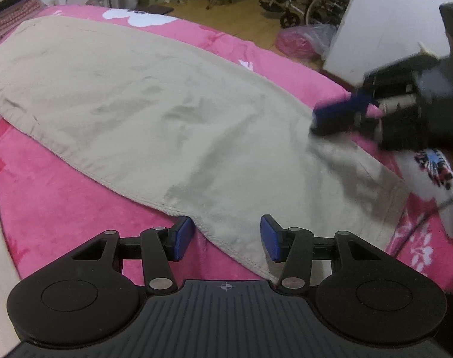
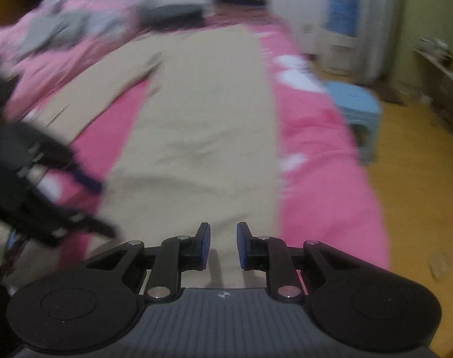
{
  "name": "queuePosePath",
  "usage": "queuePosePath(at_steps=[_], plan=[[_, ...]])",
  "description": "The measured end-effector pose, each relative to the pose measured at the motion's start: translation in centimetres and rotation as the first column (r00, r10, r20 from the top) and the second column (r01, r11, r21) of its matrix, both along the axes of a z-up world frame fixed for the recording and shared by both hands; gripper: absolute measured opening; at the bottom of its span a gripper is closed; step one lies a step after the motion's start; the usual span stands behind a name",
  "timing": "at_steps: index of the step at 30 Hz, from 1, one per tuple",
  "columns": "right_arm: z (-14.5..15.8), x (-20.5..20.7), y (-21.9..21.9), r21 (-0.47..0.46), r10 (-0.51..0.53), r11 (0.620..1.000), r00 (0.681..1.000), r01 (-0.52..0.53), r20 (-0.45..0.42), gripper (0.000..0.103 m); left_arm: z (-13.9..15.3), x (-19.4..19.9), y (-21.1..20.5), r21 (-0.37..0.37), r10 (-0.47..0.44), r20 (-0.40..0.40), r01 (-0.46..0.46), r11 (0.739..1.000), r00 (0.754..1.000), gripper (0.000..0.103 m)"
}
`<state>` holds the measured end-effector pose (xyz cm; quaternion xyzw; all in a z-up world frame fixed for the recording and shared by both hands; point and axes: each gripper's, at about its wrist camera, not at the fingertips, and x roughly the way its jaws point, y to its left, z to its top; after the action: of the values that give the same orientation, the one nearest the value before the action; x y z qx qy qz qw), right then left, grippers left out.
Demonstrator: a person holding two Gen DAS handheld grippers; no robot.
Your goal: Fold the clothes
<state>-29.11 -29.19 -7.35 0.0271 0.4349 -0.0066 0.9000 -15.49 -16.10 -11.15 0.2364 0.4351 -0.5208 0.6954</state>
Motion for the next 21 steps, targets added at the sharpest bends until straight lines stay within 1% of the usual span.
queuePosePath(at_steps=[2, 10, 12, 14, 16, 17, 20, 21], plan=[[-1.7, -0.5, 1.7, -0.057, 0.078, 0.995, 0.993, -0.083, -0.088, 0.019, 0.2, -0.1, 0.6, -0.003, 0.013, -0.011, -0.013, 1.000, 1.000, 0.049], [0.1, -7.8, 0.8, -0.186, -0.004, 0.982, 0.974, -0.040, -0.227, 0.019, 0.8, -0.3, 2.2, 0.034, 0.075, -0.029, -0.074, 0.997, 0.997, 0.049], [1.1, -7.7, 2.1, -0.211, 0.032, 0.975, 0.982, -0.072, -0.186, 0.019, 1.3, -0.6, 2.4, 0.037, 0.079, -0.027, -0.078, 0.996, 0.996, 0.049], [1.4, -6.4, 3.7, -0.182, 0.092, 0.977, 0.987, -0.115, -0.132, 0.019, 2.0, -0.9, 2.7, 0.035, 0.081, -0.016, -0.081, 0.996, 0.997, 0.049], [0.6, -4.8, 5.2, -0.145, 0.148, 0.976, 0.982, -0.164, -0.116, 0.019, 2.8, -1.0, 3.2, 0.032, 0.085, 0.000, -0.085, 0.996, 0.996, 0.049], [0.0, -4.4, 5.8, -0.136, 0.164, 0.974, 0.978, -0.181, -0.125, 0.019, 3.2, -1.1, 3.4, 0.030, 0.088, 0.007, -0.088, 0.996, 0.996, 0.049], [-2.8, -5.5, 6.2, -0.140, 0.152, 0.972, 0.962, -0.186, -0.225, 0.019, 4.3, -1.2, 4.5, 0.029, 0.106, 0.013, -0.106, 0.994, 0.994, 0.049], [-2.7, -6.5, 5.8, -0.123, 0.139, 0.978, 0.965, -0.169, -0.223, 0.020, 4.6, -1.1, 4.7, 0.028, 0.113, 0.011, -0.113, 0.993, 0.994, 0.049]])
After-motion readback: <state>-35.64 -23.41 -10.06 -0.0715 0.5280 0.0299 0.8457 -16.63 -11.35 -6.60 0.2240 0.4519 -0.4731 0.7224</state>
